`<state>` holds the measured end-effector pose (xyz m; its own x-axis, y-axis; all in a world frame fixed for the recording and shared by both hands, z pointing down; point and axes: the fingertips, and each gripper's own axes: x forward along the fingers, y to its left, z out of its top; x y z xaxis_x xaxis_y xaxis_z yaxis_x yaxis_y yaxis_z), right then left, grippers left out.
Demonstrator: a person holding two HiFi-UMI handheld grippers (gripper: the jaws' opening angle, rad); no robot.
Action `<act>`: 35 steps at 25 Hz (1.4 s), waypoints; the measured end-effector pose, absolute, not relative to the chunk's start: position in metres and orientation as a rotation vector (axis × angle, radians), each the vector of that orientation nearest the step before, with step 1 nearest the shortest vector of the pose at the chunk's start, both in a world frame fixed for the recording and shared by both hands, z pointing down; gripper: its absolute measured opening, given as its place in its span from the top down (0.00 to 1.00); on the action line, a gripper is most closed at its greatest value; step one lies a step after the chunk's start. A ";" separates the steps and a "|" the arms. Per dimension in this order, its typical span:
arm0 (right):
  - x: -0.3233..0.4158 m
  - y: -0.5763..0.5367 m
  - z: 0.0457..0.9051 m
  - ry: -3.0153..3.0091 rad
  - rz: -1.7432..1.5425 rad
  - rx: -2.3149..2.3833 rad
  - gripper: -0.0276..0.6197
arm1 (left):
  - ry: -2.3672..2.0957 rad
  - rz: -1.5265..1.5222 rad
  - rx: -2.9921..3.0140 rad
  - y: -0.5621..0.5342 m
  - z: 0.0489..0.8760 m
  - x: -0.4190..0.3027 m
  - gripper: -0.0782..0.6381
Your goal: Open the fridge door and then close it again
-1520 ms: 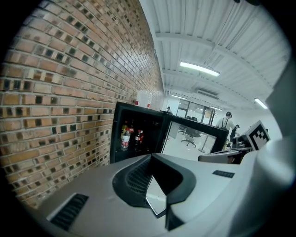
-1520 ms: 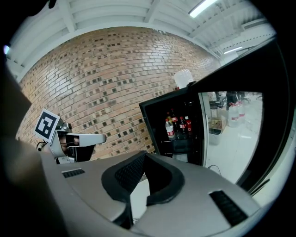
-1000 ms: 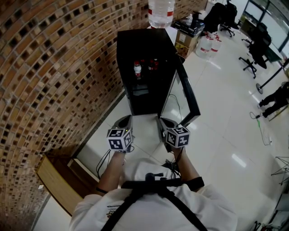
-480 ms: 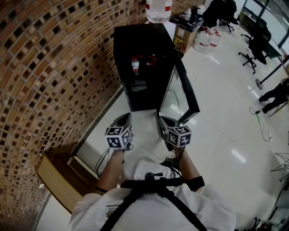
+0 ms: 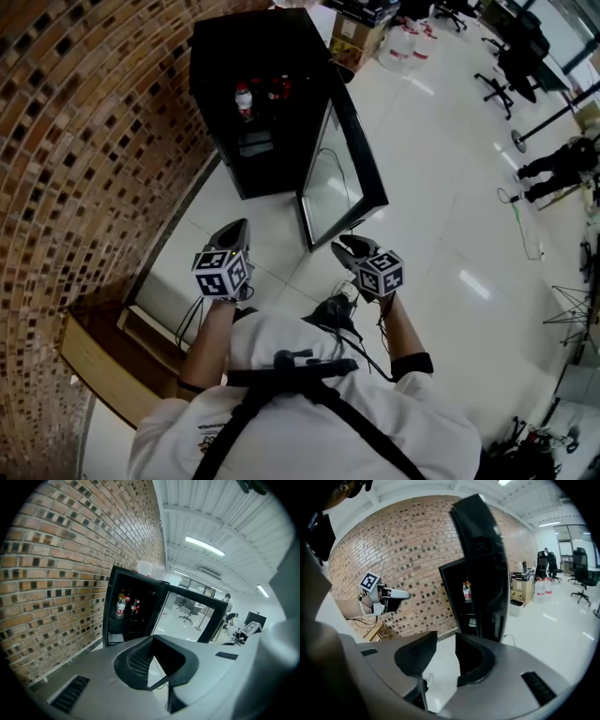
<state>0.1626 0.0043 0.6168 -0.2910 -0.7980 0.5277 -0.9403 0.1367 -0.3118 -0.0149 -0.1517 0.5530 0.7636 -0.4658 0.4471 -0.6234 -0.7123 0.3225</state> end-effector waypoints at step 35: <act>0.237 -0.033 0.771 -2.150 0.571 1.097 0.46 | -0.854 0.719 2.293 -0.061 0.713 0.050 0.89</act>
<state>0.2368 -0.0330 0.7711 -0.4390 -0.5446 0.7146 -0.8274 0.5551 -0.0852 0.0498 -0.0606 0.7129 0.6495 -0.3938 0.6505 -0.7082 -0.6247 0.3289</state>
